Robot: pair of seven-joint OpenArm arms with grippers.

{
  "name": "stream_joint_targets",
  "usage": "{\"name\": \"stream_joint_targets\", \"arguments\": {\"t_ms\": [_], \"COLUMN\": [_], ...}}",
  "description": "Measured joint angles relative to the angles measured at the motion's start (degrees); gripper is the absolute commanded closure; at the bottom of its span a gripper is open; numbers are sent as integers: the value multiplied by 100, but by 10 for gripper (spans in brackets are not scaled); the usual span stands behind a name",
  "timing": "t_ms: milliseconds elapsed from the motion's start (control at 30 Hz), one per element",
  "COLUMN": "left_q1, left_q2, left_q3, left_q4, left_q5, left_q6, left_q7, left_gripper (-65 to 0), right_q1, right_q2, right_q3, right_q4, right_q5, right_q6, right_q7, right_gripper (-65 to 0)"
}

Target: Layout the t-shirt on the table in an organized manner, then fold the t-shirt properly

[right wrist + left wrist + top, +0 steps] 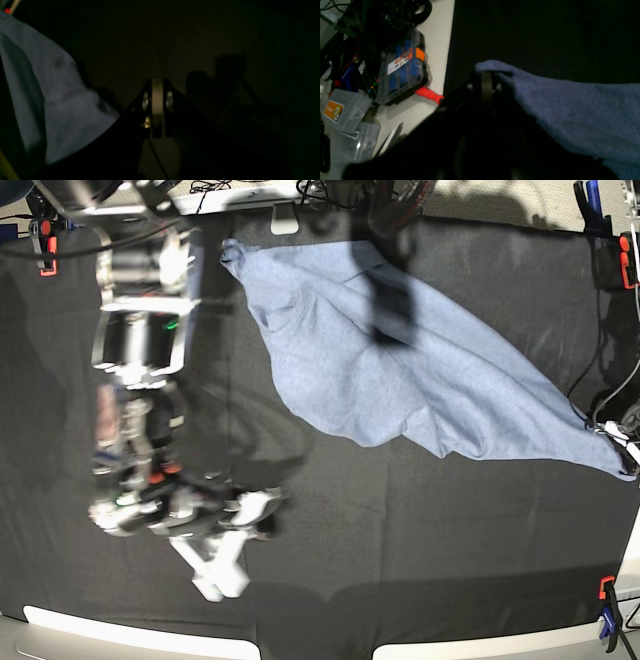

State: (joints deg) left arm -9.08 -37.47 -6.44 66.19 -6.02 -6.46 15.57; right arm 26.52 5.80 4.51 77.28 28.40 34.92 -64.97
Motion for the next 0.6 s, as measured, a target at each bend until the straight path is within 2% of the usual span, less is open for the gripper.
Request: {"name": "stream_joint_targets", "arguments": {"t_ms": [100,133,167,267,433,600], "left_q1": [-2,-2,-2,0,-2,-2], "left_q2": [0,0,0,0,2,0], "left_q3": [0,0,0,0,0,0], "left_q4": [0,0,0,0,0,0], "left_q5": [0,0,0,0,0,0], "left_q6": [2,0,0,2,0,0], "left_q7": [-20,-20,-17,-26,-63,-59], "left_gripper": [0,0,0,0,0,0], "right_q1": [-472,-658,-859,-1300,-1650,-1652], "right_q2": [57,59,72,140,197,-118], "right_q3": [0,-4,-11,-24,-7,-2], "right_q4": [2,-4,-9,-20,-17,-52], "right_q5": [103,61,55,70,118,118], "right_q6": [2,-15,-68,-116,-479,-560], "right_q7": [26,-31,-46,-39,96,101], "right_gripper": [-251,-311,-343,-348,-347,-347]}}
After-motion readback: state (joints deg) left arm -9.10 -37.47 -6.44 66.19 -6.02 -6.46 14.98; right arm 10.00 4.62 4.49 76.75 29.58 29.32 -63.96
